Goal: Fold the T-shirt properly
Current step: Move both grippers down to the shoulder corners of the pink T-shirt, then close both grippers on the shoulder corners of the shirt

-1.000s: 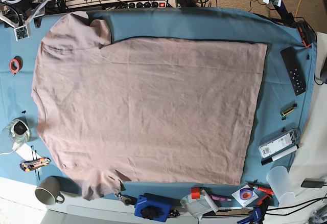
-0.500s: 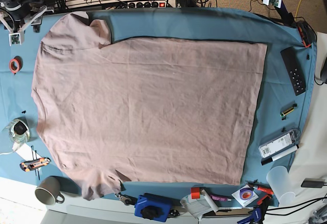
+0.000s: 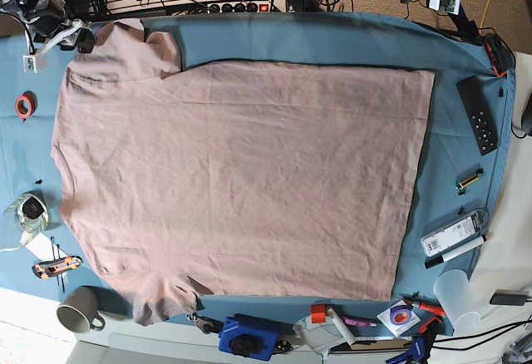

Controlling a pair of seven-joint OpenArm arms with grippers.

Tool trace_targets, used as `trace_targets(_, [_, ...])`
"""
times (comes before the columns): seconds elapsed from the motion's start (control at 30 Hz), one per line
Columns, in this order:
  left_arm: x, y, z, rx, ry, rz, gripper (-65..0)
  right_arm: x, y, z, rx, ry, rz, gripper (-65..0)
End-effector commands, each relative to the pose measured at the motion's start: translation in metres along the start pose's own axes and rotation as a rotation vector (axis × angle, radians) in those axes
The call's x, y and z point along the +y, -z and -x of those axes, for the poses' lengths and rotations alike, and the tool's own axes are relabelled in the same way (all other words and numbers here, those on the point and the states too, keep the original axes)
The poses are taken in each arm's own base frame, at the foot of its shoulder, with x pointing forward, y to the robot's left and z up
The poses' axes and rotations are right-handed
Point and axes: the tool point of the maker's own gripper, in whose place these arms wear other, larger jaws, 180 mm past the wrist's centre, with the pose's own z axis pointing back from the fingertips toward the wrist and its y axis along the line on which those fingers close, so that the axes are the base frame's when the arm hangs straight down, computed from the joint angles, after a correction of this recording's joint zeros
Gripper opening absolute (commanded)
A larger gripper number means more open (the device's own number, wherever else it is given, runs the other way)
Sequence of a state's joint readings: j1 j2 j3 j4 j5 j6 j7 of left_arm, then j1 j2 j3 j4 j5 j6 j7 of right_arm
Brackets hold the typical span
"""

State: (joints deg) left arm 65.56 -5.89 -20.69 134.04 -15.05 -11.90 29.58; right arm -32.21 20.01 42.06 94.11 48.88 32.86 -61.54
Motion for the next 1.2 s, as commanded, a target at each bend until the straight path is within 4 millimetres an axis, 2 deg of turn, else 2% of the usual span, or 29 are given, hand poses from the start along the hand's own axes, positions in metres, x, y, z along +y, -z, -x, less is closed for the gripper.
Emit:
trace_targets(0.0, [-0.001,-0.004,-0.004,-0.016,0.006,0.004,-37.0,-0.003,-0.002,0.004,0.015,-0.005,-0.007,-35.8])
trace_targets(0.2, [-0.001,-0.001,-0.010,-0.036,0.007,0.003,-37.0,0.011,0.004,0.022,0.038,0.068,-0.142,-35.8])
trace_targets(0.43, [0.000,0.002,-0.018,-0.061,0.009,0.002,-37.0,0.029,0.011,0.040,0.039,0.153,-0.202,-35.8])
trace_targets(0.63, [0.001,0.004,-0.023,-0.078,0.009,-0.001,-37.1,0.046,0.014,0.043,0.007,0.183,-0.264,-35.8])
trace_targets(0.77, [0.002,0.011,-0.042,-0.140,0.013,-0.005,-37.1,0.046,0.015,0.038,-0.022,0.189,-0.263,-35.8])
trace_targets(1.03, [0.002,0.026,-0.106,-0.347,-0.007,0.016,-37.1,0.044,0.018,0.034,-0.022,0.172,-0.250,-35.8])
trace_targets(1.17, [0.004,0.028,-0.131,-0.420,0.000,0.014,-37.1,0.044,0.018,0.034,-0.023,0.172,-0.251,-35.8])
